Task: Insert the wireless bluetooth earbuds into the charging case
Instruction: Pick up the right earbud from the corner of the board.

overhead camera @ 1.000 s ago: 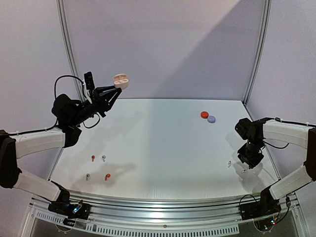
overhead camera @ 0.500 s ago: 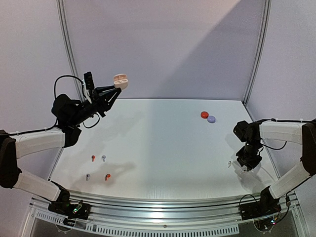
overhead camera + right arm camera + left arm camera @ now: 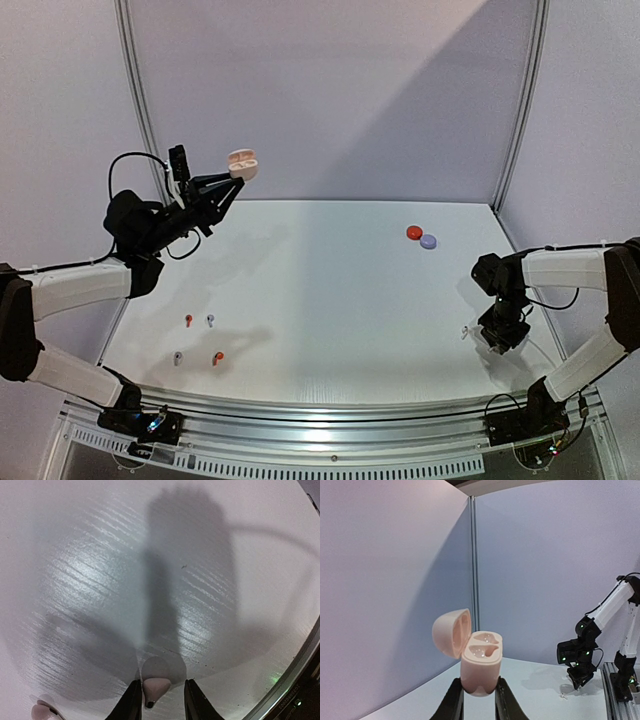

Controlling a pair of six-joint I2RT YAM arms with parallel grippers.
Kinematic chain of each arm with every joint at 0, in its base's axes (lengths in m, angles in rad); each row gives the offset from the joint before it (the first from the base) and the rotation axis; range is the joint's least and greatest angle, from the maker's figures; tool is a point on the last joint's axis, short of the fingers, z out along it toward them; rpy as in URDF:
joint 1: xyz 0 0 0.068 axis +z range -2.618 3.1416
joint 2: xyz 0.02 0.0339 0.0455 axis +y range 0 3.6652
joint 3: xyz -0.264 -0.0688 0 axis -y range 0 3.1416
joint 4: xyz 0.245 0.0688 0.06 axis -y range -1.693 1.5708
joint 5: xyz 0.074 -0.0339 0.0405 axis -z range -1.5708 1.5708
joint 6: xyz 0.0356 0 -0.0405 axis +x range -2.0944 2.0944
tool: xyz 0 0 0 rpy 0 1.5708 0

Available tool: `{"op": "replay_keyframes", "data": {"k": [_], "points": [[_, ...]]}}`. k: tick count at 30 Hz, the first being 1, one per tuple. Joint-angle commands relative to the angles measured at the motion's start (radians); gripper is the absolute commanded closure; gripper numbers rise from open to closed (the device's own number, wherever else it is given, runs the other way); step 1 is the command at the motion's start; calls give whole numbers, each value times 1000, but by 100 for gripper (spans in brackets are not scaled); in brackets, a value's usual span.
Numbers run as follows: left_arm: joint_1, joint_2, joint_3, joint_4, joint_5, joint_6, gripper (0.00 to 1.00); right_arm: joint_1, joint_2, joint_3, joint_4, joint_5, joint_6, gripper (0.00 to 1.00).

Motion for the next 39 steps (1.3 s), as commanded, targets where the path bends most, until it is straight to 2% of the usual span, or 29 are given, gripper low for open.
{"op": "replay_keyframes", "data": {"k": [1, 13, 18, 26, 31, 34, 39], "points": [[13, -9, 7, -5, 8, -2, 100, -8, 17, -34, 48, -1, 4, 73], [16, -19, 0, -8, 11, 2, 100, -6, 19, -37, 68, 0, -27, 90], [16, -20, -2, -12, 12, 8, 100, -6, 16, -12, 47, 33, -74, 100], [13, -19, -1, -12, 13, 19, 100, 5, 1, 70, 8, 141, -210, 100], [14, -19, -6, -12, 15, 25, 100, 25, -13, 58, 105, 128, -283, 100], [14, -24, -6, -13, 15, 32, 100, 80, 8, 75, 139, 153, -336, 100], [14, -23, -5, -18, 13, 38, 100, 234, -18, 182, 163, 289, -453, 100]]}}
